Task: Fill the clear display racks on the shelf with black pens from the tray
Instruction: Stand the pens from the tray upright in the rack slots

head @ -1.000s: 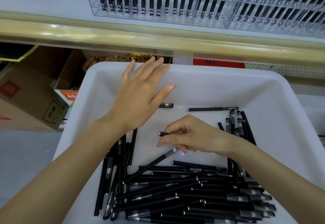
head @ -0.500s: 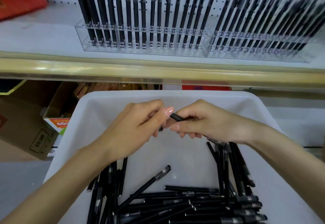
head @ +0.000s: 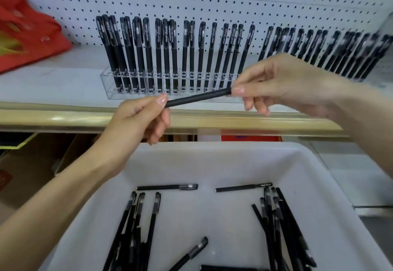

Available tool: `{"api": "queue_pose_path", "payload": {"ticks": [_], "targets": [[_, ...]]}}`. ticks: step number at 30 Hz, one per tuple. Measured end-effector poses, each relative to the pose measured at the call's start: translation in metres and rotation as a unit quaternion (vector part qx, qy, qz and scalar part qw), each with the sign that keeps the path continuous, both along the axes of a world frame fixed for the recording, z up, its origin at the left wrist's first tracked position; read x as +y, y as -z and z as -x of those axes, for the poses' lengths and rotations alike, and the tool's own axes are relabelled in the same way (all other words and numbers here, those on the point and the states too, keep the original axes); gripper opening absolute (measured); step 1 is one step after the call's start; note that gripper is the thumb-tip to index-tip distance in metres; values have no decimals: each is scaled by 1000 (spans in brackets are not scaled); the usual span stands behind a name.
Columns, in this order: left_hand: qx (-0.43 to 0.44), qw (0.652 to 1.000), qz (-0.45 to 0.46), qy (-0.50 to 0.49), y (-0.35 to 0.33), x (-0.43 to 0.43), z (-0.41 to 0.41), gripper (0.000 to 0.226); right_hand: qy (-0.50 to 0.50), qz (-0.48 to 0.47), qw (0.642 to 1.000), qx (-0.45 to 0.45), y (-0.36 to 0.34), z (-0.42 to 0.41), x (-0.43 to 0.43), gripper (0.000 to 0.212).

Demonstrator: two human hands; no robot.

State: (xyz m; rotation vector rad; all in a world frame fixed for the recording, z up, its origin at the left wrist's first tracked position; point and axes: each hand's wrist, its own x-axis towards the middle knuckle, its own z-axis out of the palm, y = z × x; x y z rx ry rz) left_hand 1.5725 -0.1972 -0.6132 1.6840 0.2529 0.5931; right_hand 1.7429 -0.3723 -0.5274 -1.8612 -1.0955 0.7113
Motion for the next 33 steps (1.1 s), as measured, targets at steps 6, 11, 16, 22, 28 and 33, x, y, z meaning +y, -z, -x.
{"api": "queue_pose_path", "payload": {"ticks": [6, 11, 16, 22, 28, 33], "targets": [[-15, 983, 169, 73, -5, -15, -21, 44, 32, -187, 941, 280, -26, -14, 28, 20], [-34, 975, 210, 67, -9, -24, -31, 44, 33, -253, 942, 220, -31, -12, 55, 20], [-6, 974, -167, -150, 0, 9, -37, 26, 101, -293, 950, 33, -33, -21, 78, 9], [111, 841, -506, -156, 13, 46, -39, 60, 104, -268, 944, -160, -24, -22, 104, 26], [143, 813, -547, -135, 12, 53, -40, 63, 127, -256, 920, -268, -16, -25, 122, 24], [130, 826, -537, -117, 9, 58, -40, 72, 118, -239, 930, -254, -9, -28, 128, 22]]}}
